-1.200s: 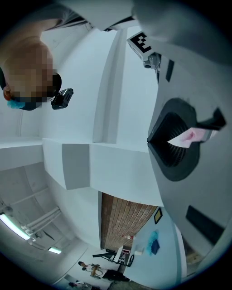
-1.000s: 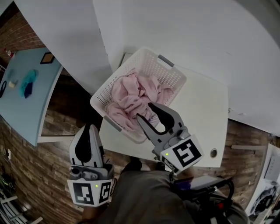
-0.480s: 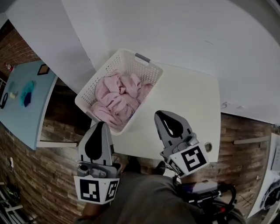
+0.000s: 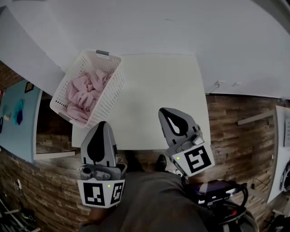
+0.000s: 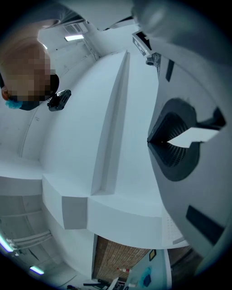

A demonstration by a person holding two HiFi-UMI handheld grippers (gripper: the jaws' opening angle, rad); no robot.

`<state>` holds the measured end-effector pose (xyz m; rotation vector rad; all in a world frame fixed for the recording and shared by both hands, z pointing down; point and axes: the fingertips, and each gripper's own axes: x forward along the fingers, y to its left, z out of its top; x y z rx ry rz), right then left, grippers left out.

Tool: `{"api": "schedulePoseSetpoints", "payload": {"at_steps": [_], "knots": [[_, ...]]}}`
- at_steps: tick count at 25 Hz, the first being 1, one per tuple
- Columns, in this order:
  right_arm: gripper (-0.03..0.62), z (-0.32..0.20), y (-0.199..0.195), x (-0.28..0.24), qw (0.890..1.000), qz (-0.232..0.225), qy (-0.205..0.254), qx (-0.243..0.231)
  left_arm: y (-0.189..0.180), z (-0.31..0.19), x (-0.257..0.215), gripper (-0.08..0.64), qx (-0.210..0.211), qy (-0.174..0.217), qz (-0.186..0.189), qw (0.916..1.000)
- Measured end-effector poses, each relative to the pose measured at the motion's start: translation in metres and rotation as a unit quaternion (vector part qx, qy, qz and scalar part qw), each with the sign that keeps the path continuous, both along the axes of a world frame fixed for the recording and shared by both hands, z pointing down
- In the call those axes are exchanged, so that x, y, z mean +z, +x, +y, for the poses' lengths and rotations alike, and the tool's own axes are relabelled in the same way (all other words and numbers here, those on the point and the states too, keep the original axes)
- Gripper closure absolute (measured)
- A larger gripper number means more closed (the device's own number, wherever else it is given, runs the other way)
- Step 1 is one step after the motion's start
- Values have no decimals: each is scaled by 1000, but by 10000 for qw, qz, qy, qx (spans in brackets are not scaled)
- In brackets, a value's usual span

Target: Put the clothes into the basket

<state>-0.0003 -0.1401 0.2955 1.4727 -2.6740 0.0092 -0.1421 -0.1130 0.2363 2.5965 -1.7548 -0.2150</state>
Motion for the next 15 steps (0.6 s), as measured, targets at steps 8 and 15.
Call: {"api": "schedulePoseSetpoints", "payload": {"at_steps": [8, 15], "knots": [[586, 18, 49, -11, 9994, -264, 196, 92, 57, 16, -2, 551, 194, 14, -199, 9996], [586, 15, 58, -15, 9990, -336, 293, 101, 68, 14, -3, 551, 227, 47, -230, 9995]]}}
